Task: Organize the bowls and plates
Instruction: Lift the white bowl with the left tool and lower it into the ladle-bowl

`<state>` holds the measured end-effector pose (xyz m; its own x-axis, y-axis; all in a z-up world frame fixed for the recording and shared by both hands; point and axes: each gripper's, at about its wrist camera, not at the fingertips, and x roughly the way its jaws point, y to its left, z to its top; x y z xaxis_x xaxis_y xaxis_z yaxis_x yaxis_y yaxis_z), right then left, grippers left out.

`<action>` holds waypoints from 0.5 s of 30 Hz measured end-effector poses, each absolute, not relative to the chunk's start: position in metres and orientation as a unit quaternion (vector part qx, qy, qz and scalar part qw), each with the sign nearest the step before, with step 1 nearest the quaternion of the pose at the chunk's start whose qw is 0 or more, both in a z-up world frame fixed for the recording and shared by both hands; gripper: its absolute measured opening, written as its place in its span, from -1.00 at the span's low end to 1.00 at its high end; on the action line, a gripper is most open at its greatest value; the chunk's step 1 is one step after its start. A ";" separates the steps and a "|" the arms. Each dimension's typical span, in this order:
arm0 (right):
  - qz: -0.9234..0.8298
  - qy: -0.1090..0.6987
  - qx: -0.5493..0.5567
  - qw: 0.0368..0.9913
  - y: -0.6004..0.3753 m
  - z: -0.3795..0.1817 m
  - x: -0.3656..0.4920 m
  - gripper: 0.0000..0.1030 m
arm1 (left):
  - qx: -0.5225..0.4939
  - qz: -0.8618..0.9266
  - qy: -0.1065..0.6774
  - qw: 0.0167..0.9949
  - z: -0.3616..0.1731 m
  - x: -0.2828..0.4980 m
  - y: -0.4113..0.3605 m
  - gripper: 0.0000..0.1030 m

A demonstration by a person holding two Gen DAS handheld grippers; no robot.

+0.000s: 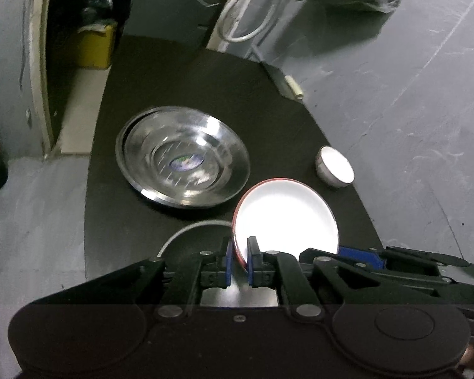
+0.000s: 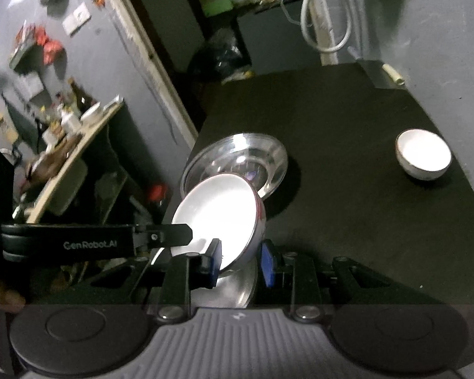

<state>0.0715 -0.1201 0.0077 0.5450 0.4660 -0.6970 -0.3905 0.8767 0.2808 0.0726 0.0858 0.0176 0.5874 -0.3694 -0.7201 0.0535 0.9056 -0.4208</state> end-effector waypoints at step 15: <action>0.274 0.472 0.014 0.838 -0.089 -0.009 0.087 -0.46 | -0.191 -0.075 0.489 0.848 -0.003 0.068 0.106 -0.80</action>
<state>0.0868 -0.0890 -0.0093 0.4044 0.4726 -0.7830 -0.4461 0.8493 0.2823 0.0678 0.1055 -0.0033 0.5101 -0.3141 -0.8007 -0.0604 0.9156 -0.3976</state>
